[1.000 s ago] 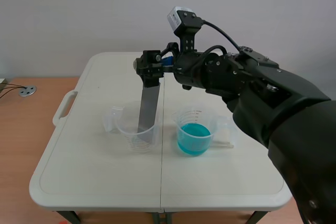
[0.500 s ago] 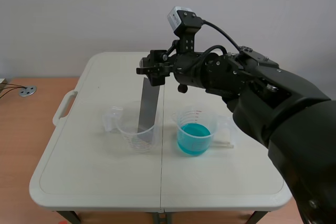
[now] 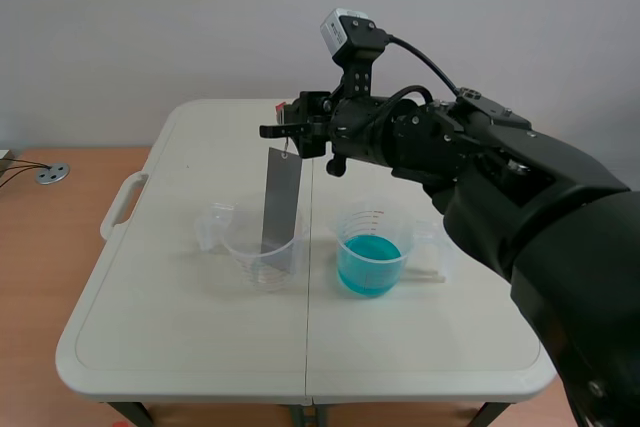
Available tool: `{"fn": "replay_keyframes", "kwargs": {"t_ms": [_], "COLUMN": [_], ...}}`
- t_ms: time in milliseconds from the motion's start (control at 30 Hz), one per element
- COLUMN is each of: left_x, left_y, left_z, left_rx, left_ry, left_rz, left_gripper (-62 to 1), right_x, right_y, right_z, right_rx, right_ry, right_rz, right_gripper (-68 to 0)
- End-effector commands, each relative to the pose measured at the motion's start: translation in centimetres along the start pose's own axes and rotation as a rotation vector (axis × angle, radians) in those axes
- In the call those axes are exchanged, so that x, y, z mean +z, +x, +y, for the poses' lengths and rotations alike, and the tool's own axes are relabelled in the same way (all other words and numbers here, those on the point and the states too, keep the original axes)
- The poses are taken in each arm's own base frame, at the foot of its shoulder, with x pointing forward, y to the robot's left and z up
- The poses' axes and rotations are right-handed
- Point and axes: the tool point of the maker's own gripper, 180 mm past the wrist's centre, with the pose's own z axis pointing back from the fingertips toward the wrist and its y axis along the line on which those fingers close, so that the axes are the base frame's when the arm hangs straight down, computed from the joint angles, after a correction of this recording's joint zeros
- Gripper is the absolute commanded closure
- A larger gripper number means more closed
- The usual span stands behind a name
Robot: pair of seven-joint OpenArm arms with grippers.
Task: Hold the metal plate by the orange handle, dip it into the blue solution, take it out and point at it, then put the plate back in the beaker on the left.
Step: 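Lift the metal plate out of the left beaker, then move the plate over the blue solution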
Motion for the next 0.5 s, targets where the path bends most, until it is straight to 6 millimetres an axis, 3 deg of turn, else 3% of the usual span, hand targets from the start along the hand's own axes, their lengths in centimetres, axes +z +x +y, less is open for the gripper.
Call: {"fn": "replay_keyframes", "kwargs": {"t_ms": [0, 467], "left_x": [0.3, 0.3], "left_y": [0.0, 0.0], "left_z": [-0.2, -0.2], "left_rx": [0.0, 0.0], "left_ry": [-0.009, -0.009], "left_rz": [-0.005, -0.005], "left_gripper": [-1.6, -1.6], "right_x": [-0.3, 0.4], "right_y": [2.0, 3.0], "right_z": [0.3, 4.5], "right_rx": [0.015, 0.055], "right_ry": [0.013, 0.241], "right_rz": [-0.045, -0.117], "right_gripper": [-1.1, -1.2]}}
